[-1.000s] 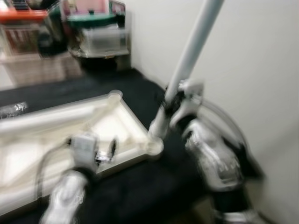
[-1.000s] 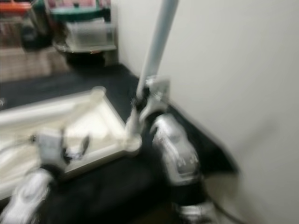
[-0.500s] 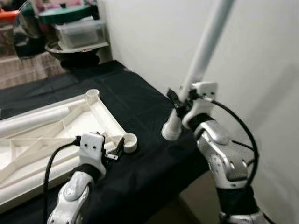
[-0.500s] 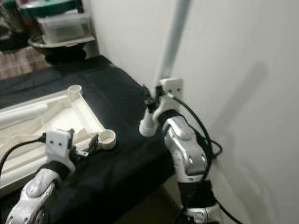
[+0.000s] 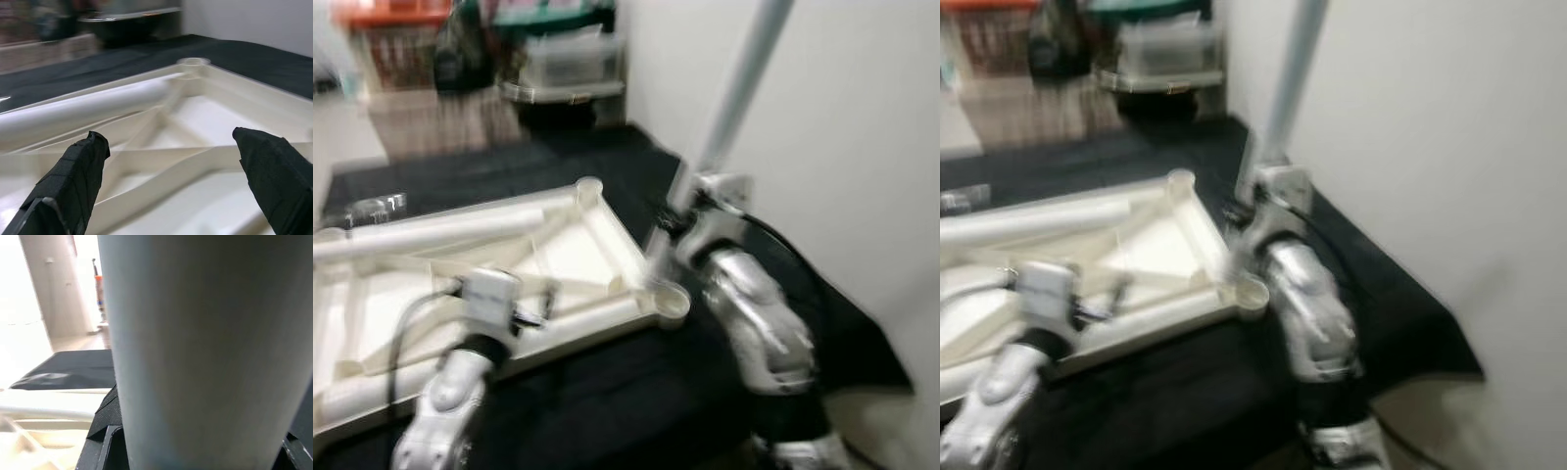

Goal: Building children table

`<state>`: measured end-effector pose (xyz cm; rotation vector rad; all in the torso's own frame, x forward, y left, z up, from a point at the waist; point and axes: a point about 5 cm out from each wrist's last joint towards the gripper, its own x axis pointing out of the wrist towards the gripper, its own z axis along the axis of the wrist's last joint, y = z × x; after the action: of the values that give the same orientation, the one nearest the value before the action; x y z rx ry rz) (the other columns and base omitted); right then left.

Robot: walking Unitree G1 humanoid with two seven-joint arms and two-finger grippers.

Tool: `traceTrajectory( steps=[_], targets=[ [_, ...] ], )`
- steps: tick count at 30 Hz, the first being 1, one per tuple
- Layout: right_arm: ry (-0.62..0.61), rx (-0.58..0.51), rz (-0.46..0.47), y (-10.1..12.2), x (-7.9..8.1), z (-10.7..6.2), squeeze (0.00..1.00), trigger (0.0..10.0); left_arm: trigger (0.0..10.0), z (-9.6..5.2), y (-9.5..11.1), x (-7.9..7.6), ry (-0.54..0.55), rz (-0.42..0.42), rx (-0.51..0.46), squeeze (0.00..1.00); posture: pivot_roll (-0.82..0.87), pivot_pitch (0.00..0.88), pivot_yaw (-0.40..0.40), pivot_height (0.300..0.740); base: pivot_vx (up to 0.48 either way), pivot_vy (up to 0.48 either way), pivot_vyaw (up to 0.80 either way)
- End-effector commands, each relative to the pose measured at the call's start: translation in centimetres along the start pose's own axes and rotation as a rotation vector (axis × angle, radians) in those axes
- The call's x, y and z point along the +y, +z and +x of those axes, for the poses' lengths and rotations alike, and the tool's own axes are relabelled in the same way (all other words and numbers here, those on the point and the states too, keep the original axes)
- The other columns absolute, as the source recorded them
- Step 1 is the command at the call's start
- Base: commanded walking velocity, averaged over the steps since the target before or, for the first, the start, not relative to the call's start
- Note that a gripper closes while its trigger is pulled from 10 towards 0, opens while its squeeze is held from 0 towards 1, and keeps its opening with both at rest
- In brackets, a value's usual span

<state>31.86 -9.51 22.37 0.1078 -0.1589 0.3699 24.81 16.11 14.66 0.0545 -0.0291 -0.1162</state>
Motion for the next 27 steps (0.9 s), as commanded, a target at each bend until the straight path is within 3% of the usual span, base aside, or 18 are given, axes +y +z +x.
traceTrajectory(
  steps=[1, 15, 21, 27],
  targets=[
    [-0.025, -0.017, -0.001, 0.27, -0.58, -0.18, 0.0, 10.0, 10.0, -0.17, -0.41, -0.26, -0.008, -0.002, 0.017, 0.0, 0.05, 0.0, -0.062, 0.74, 0.0, 0.0, 0.0],
    [-0.048, -0.008, -0.009, -0.09, -0.91, -0.22, 0.0, 10.0, 10.0, -0.19, -0.99, -0.64, -0.04, 0.046, 0.047, 0.0, 0.05, 0.0, -0.061, 0.74, 0.0, 0.0, 0.0],
    [-0.06, -0.008, -0.009, -0.11, -1.05, -0.2, 0.0, 10.0, 10.0, -0.18, -0.94, -0.87, -0.056, 0.037, 0.042, 0.0, 0.05, 0.0, -0.062, 0.74, 0.0, -0.434, 0.0],
    [-0.065, -0.009, -0.01, -0.05, -1.22, -0.18, 0.0, 10.0, 10.0, -0.11, -0.86, -0.87, -0.044, 0.02, 0.027, 0.0, 0.05, 0.0, -0.065, 0.74, 0.0, 0.0, 0.0]
  ],
)
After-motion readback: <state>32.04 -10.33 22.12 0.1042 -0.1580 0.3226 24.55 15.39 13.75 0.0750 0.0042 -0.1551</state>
